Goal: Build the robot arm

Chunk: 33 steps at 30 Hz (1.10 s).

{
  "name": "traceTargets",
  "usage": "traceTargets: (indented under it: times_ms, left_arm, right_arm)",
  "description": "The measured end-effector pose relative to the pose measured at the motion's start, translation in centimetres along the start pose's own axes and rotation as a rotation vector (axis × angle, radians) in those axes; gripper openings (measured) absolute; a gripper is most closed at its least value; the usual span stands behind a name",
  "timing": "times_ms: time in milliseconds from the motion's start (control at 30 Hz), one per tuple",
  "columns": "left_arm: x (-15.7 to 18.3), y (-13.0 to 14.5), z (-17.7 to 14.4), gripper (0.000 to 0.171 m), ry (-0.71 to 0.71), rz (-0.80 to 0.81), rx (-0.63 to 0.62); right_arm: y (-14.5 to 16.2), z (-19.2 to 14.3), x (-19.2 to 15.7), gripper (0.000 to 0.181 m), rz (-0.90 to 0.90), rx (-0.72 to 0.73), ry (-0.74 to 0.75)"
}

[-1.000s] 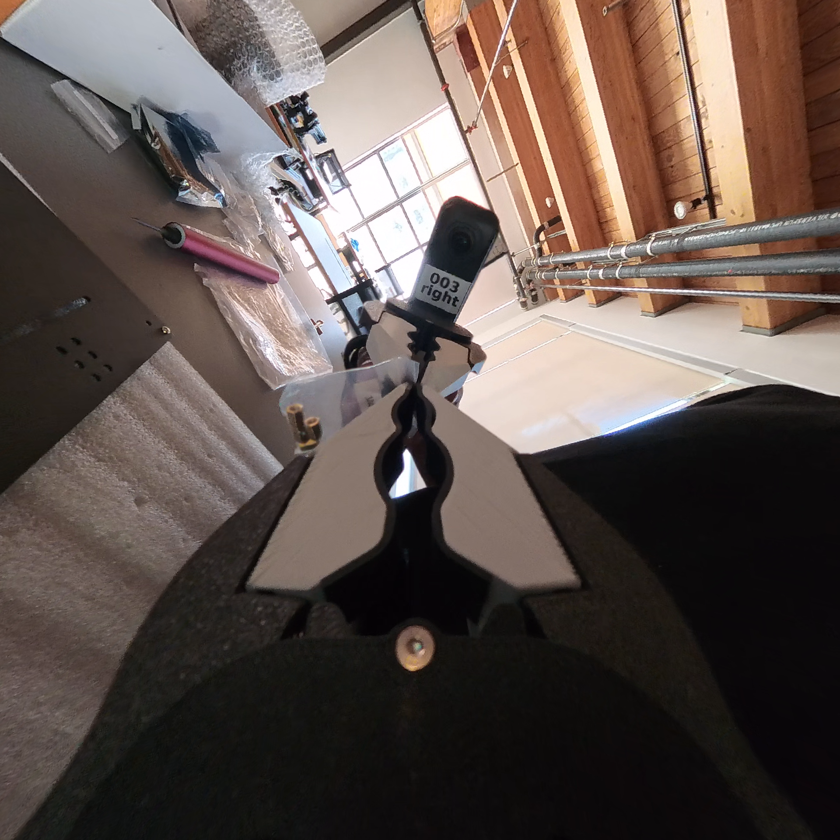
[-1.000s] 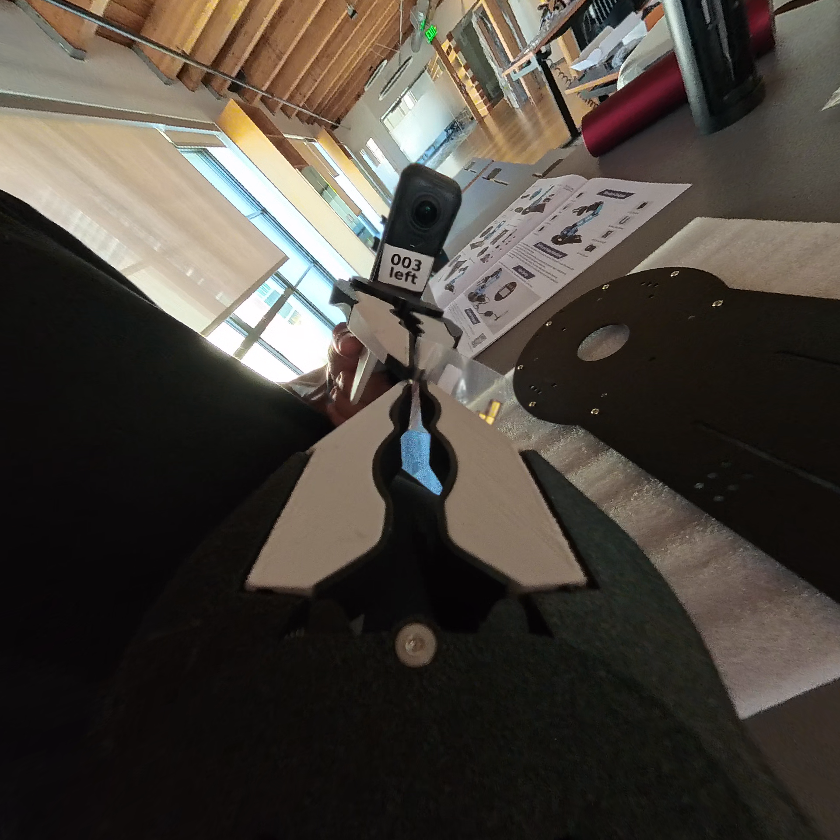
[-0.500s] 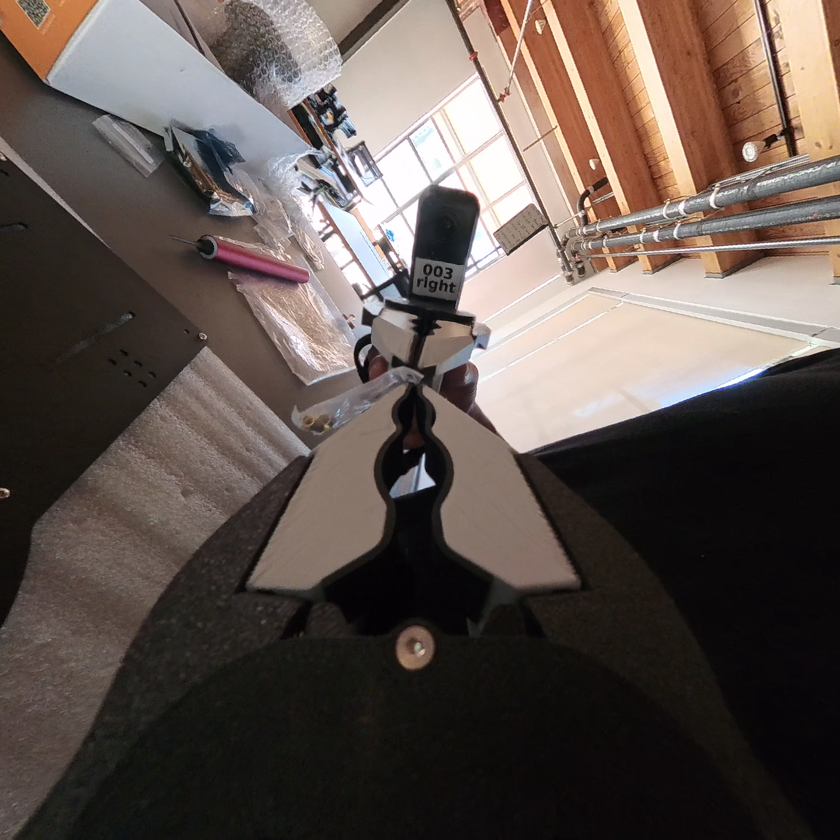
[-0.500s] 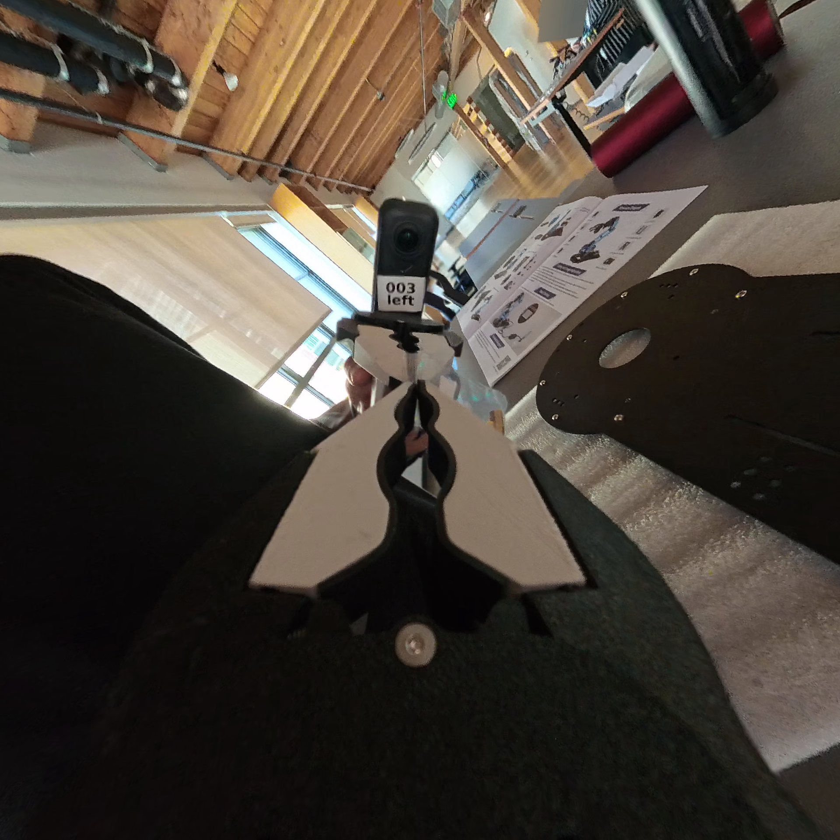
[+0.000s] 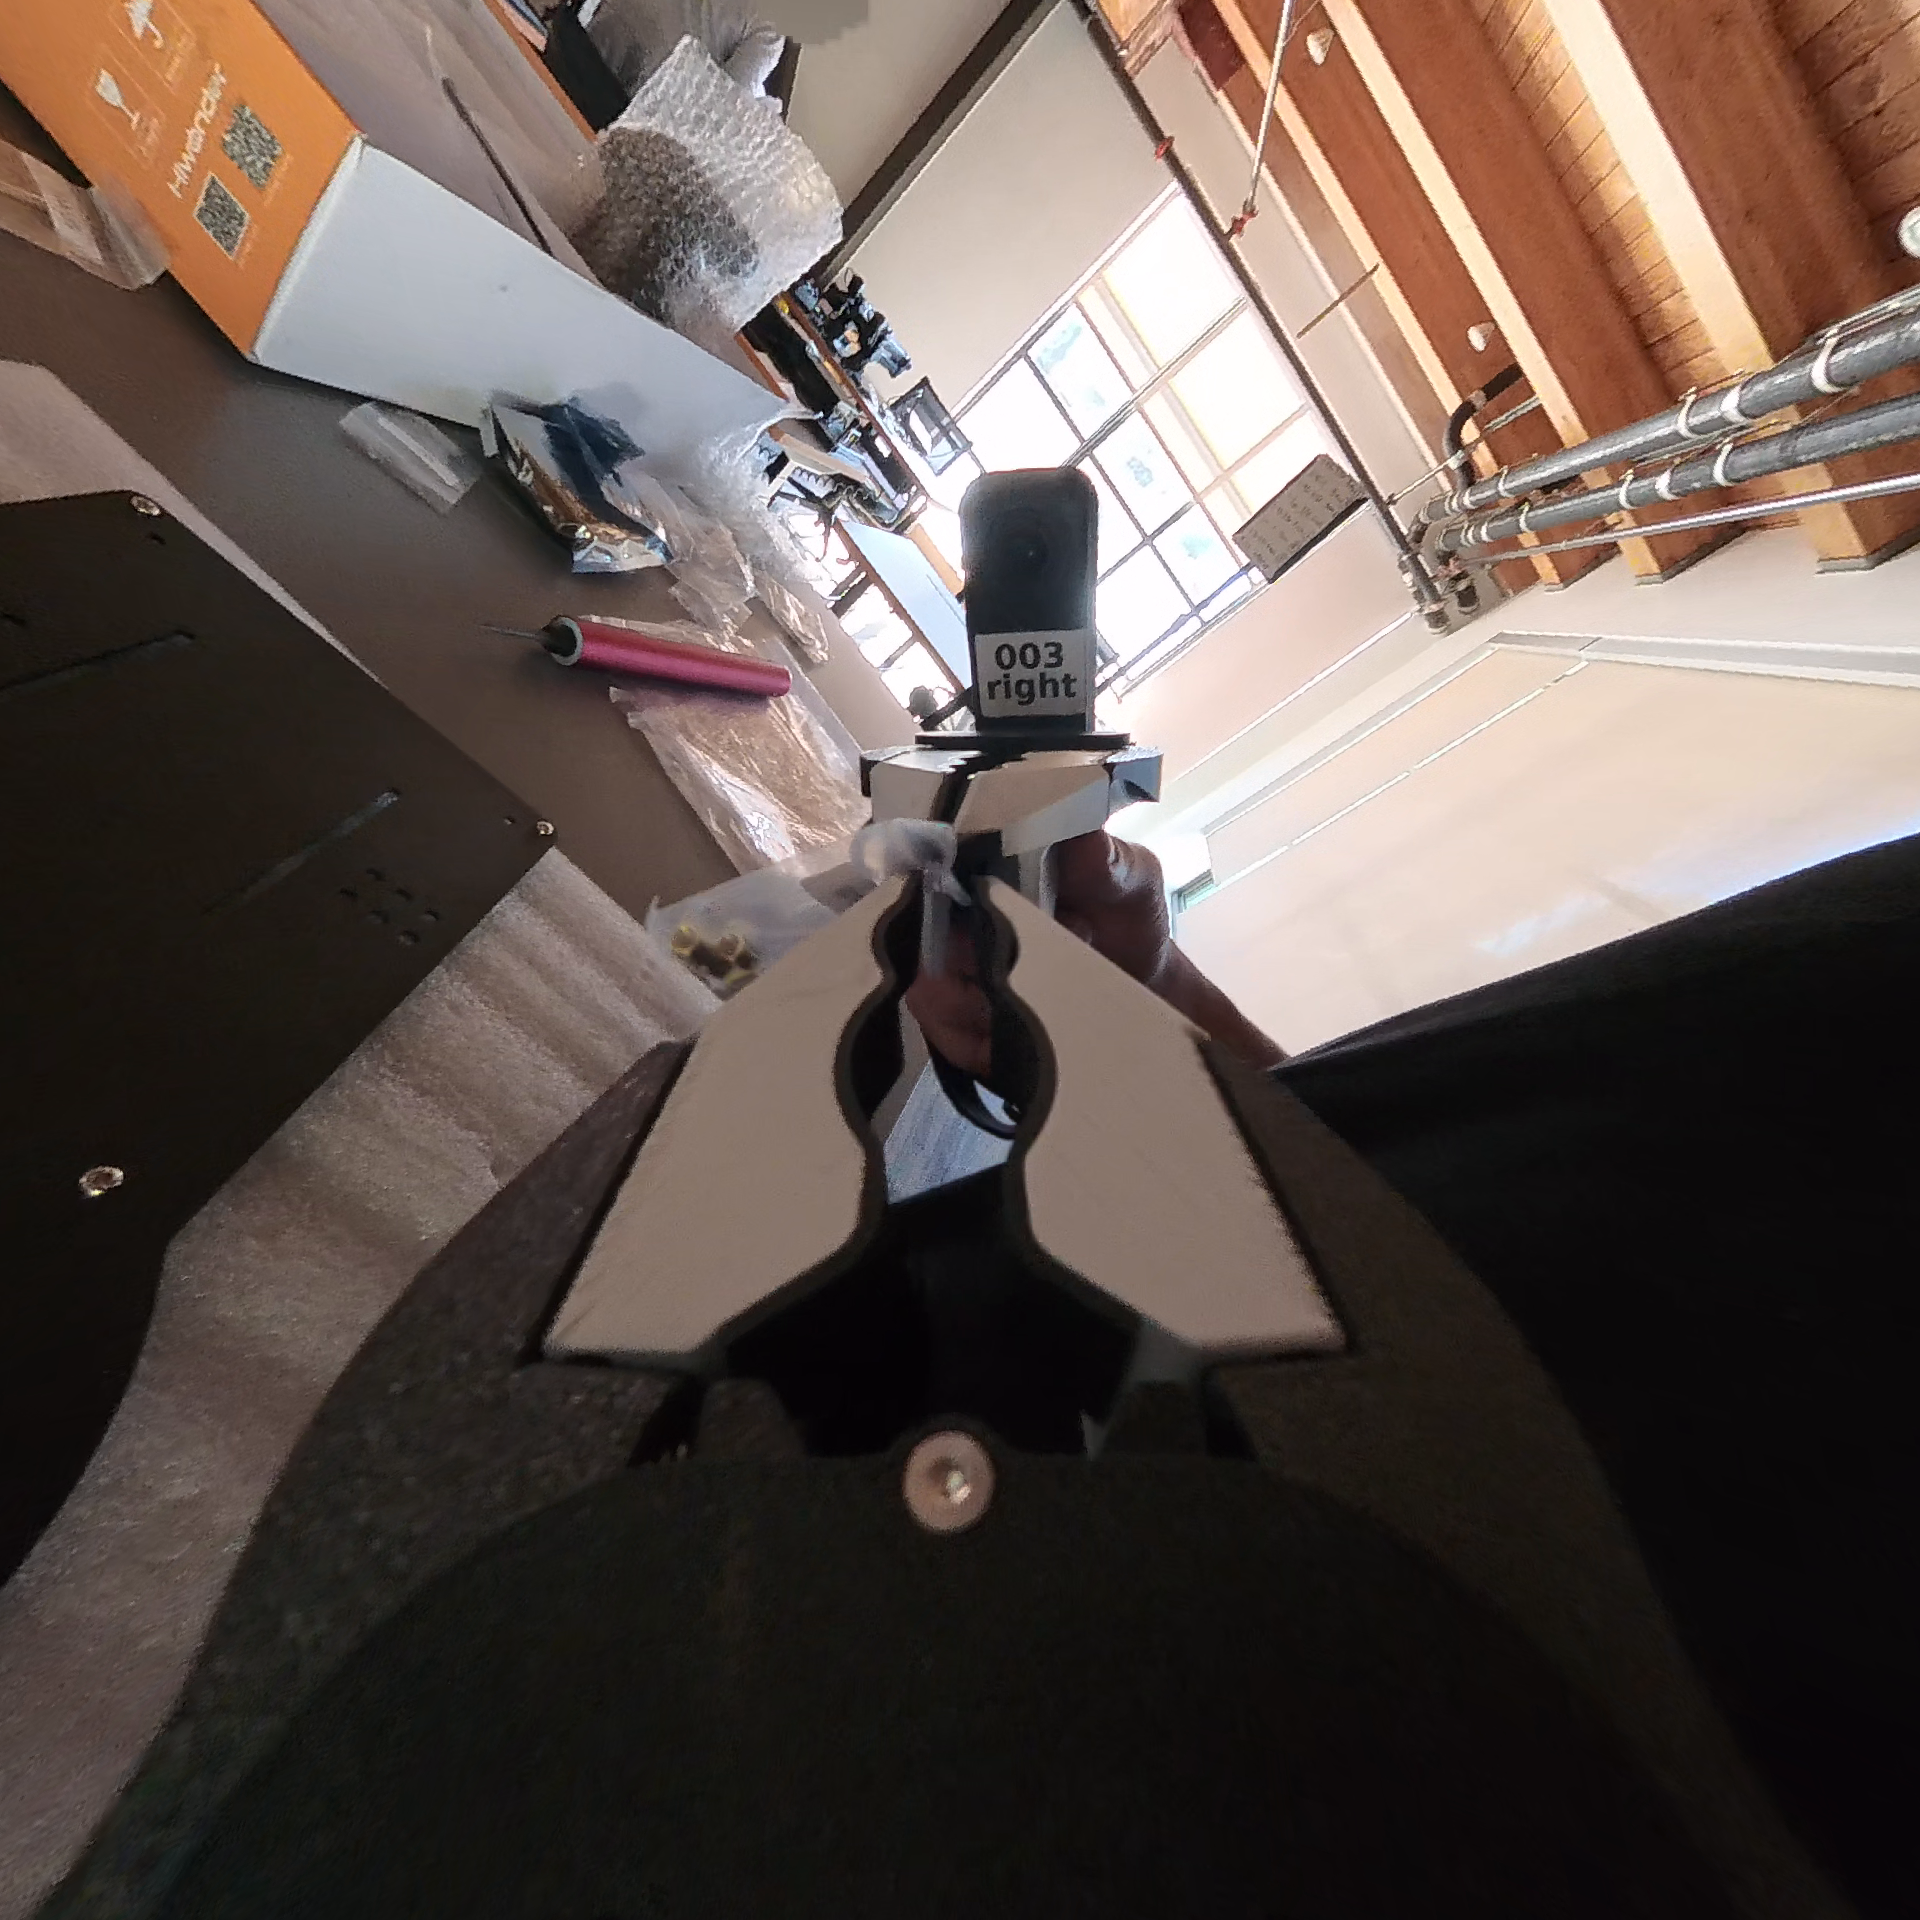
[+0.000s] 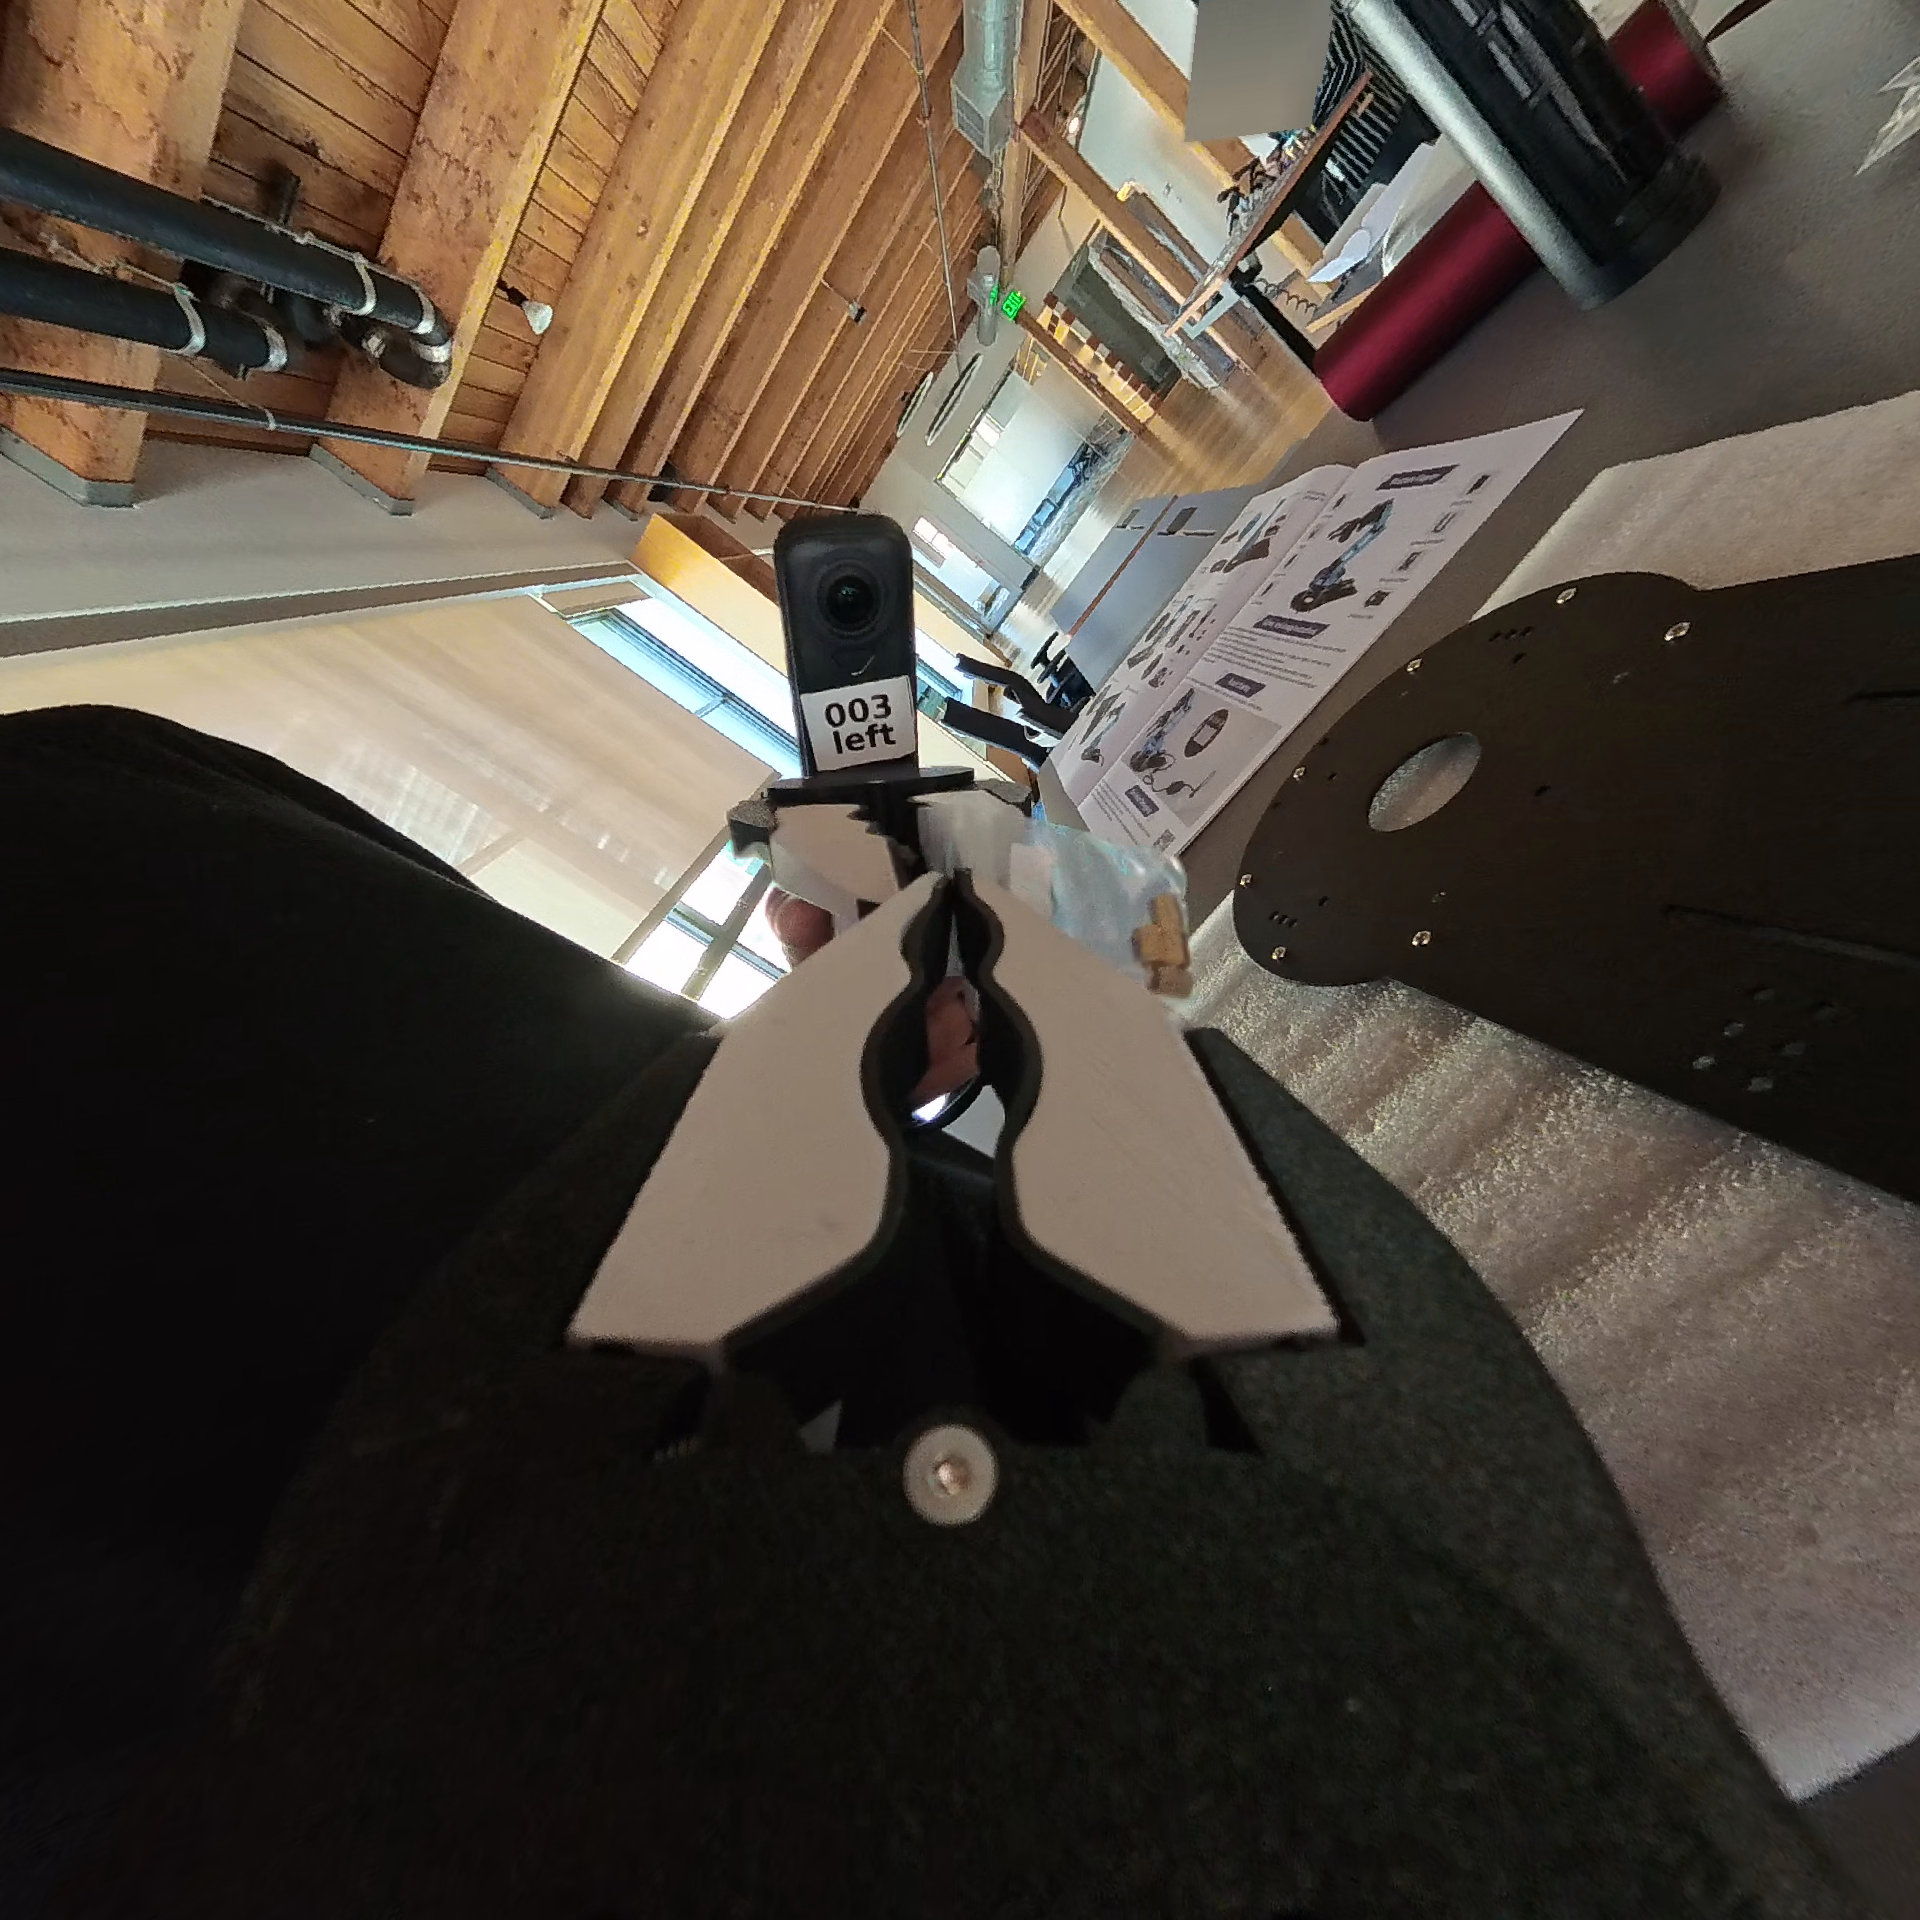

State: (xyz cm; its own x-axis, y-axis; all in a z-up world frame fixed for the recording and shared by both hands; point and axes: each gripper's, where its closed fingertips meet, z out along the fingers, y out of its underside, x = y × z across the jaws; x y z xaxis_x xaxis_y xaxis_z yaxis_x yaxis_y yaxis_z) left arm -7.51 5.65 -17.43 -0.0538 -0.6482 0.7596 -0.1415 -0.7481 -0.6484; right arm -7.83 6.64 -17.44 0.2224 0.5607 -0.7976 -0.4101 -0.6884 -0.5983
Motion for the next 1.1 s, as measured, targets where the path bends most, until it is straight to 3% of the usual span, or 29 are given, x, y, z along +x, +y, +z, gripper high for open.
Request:
traceTargets:
  times_ms: [567, 1100]
  left_arm:
    - [0.0, -0.3, 0.0, 0.0, 0.004, 0.007, 0.037]
    - [-2.1, -0.4, -0.8, 0.0, -0.085, -0.015, 0.023]
  right_arm:
    - [-0.1, 0.0, -0.1, 0.0, 0.005, -0.015, -0.003]
    - [-0.2, -0.9, 1.1, 0.0, 0.015, -0.005, 0.04]
